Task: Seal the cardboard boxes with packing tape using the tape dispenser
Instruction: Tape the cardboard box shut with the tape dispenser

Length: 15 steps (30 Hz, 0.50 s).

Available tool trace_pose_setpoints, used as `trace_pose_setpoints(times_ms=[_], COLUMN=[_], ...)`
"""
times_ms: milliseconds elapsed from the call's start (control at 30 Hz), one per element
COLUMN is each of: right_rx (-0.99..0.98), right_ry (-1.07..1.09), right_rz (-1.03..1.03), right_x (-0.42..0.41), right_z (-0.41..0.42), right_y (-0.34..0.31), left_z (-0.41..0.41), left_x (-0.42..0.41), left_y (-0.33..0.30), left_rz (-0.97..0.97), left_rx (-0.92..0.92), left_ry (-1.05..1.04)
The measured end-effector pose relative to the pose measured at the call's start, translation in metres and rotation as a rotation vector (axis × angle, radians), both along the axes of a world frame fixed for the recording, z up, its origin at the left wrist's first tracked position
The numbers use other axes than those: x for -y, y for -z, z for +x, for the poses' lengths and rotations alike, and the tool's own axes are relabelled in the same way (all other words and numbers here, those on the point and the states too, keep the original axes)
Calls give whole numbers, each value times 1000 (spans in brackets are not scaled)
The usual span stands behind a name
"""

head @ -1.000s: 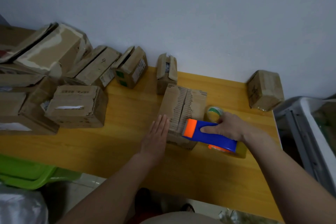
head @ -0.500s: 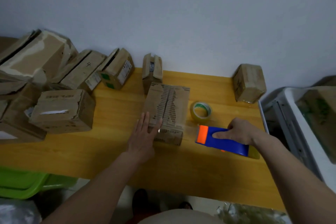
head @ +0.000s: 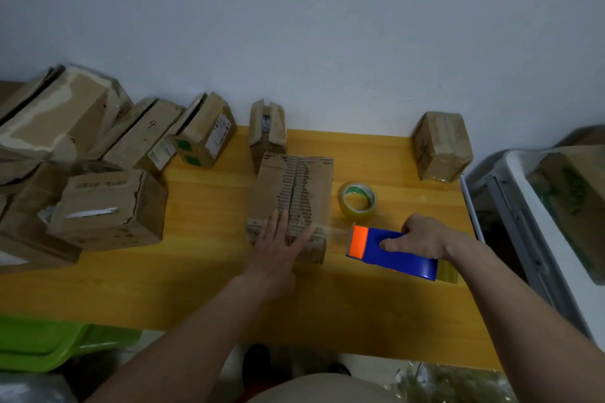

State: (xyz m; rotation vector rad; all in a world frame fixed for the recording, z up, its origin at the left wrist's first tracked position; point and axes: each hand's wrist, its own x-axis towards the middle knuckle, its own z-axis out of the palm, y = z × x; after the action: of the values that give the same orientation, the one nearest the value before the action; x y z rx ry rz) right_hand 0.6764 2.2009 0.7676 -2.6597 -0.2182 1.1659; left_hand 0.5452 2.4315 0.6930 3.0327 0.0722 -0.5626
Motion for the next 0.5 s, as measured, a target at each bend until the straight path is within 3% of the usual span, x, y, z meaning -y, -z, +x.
trace_pose_setpoints(times_ms=[500], right_rx=[75], right_ry=[-84], right_rz=[-135], right_x=[-24], right_z=[-1], right_y=[-4], left_z=[1], left_x=[10], left_y=[-3], left_rz=[65], left_rx=[-36], left_ry=[-11])
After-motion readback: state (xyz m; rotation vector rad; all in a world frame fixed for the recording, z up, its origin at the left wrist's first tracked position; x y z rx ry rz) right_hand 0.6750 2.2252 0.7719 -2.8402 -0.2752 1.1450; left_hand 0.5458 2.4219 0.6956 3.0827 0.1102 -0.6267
